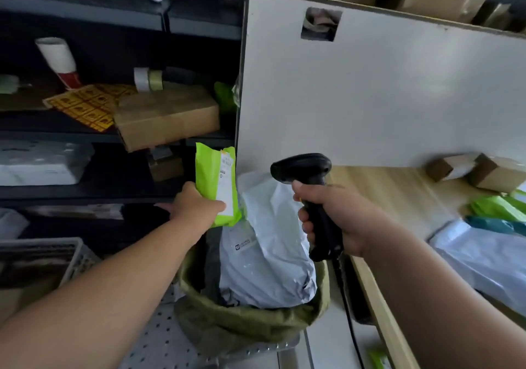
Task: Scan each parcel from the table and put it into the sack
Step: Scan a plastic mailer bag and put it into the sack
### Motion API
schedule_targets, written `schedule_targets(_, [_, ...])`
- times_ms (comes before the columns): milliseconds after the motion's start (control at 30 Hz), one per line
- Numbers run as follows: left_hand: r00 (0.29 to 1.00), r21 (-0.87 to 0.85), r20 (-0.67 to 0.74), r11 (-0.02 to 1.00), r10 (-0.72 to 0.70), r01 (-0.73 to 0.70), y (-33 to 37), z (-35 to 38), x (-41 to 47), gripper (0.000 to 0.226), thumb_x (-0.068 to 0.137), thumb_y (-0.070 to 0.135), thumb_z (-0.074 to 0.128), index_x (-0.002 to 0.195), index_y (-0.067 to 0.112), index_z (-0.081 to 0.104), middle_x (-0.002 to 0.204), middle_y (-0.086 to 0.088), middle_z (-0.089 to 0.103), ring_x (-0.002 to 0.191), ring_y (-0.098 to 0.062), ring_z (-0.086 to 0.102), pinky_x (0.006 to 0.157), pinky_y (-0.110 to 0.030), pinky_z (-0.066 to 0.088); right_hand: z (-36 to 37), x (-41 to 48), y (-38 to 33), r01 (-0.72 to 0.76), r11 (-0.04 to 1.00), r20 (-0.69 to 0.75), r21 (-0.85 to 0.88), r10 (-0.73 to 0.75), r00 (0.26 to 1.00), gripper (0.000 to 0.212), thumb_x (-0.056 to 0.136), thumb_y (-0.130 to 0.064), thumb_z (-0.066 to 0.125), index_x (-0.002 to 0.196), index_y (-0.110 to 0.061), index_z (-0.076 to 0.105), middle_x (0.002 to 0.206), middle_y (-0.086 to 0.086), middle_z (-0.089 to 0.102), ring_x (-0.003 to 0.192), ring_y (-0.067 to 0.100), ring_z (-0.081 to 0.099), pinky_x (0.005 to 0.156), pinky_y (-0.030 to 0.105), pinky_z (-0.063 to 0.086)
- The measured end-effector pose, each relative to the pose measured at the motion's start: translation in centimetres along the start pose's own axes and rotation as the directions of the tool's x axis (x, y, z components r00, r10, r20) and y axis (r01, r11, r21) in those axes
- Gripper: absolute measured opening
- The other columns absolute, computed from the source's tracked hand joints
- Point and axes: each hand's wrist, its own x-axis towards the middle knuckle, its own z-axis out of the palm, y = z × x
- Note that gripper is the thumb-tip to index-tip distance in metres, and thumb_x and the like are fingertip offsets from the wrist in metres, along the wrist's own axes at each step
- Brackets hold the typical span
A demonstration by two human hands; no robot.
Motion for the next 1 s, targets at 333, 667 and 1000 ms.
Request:
schedule_targets(333, [0.984,0.411,0.076,0.904,-0.162,0.117,-7.2,2.6,1.8,0.098,0.064,0.048,0.083,0.138,0.01,0.032,0.135,-0.015,0.043,0.121,-0.034,0.048,0.092,-0.041,0.044,1.5,4.1,4.0,-0.114,0.993,0.005,-0.005,0.114,0.993,0.03,0.088,-0.034,0.072,0.096,-0.009,0.056,0.059,0.006,0.057,0.047,0.018,0.052,0.046,0.028,0.047])
schedule_targets(667, [0.933,0.388,0.214,0.851,0.291,-0.354,-3.2,5.1,0.3,0.078,0.076,0.052,0.066,0.139,0.021,0.032,0.133,-0.008,0.044,0.12,-0.028,0.044,0.093,-0.041,0.043,-2.2,2.7,5.6,-0.089,0.993,-0.099,0.073,0.096,0.991,0.029,0.086,-0.032,0.073,0.091,-0.009,0.056,0.059,0.008,0.057,0.046,0.02,0.052,0.046,0.029,0.046])
schedule_targets(1000, [0.665,0.316,0.485,0.596,0.567,-0.739,9.9,16.8,-8.3,0.083,0.08,0.053,0.063,0.146,0.02,0.026,0.143,-0.009,0.036,0.129,-0.028,0.037,0.101,-0.042,0.038,-15.5,-6.6,7.2,0.018,0.982,-0.368,0.187,0.053,0.928,0.029,0.09,-0.03,0.07,0.101,-0.008,0.056,0.059,0.005,0.057,0.047,0.018,0.053,0.046,0.028,0.046])
